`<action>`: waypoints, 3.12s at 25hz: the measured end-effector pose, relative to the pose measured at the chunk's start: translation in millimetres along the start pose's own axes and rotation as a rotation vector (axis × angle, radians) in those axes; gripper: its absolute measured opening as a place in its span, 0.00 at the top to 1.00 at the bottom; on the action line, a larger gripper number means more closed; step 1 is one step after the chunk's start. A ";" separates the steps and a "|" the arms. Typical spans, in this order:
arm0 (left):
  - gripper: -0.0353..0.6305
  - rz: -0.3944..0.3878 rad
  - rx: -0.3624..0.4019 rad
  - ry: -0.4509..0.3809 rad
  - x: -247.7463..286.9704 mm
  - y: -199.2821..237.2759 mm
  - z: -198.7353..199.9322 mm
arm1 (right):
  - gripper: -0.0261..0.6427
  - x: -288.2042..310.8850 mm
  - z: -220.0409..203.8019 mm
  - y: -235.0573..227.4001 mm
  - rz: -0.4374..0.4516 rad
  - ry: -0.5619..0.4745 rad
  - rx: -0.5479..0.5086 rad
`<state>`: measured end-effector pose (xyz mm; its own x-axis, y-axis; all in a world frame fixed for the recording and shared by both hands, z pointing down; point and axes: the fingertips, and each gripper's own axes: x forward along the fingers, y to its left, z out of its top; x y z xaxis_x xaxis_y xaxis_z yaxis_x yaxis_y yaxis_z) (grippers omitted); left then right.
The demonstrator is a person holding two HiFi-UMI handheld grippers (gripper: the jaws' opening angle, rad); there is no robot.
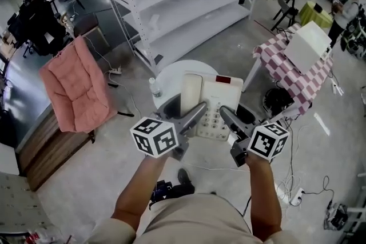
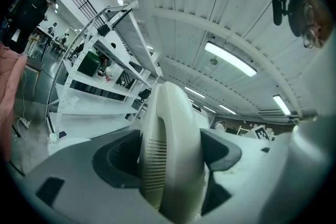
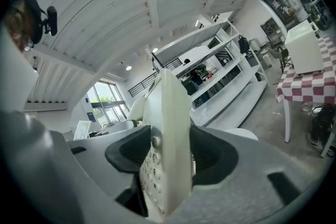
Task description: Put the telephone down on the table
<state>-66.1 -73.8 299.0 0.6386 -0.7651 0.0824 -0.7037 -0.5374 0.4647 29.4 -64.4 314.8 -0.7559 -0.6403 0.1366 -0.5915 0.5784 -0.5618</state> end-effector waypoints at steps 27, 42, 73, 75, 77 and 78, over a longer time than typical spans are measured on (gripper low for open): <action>0.43 -0.031 0.003 -0.009 38.9 95.7 47.5 | 0.64 106.0 29.4 -24.6 -0.021 0.003 -0.026; 0.43 0.006 -0.046 0.022 126.6 140.2 35.7 | 0.64 145.0 52.1 -112.8 -0.028 0.053 0.015; 0.43 0.107 -0.182 0.206 272.4 267.7 -74.5 | 0.64 227.3 -4.7 -310.7 -0.080 0.183 0.214; 0.43 0.115 -0.190 0.221 279.1 273.7 -84.2 | 0.64 229.4 -11.4 -322.2 -0.085 0.192 0.228; 0.43 0.122 -0.198 0.235 284.7 280.0 -92.8 | 0.64 232.3 -17.7 -331.9 -0.089 0.201 0.242; 0.43 0.124 -0.201 0.242 287.6 283.1 -97.2 | 0.64 233.7 -20.8 -336.9 -0.091 0.205 0.250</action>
<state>-51.3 -411.5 540.0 0.6241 -0.7010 0.3450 -0.7208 -0.3461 0.6006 46.2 -398.3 553.0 -0.7590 -0.5540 0.3420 -0.5910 0.3658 -0.7189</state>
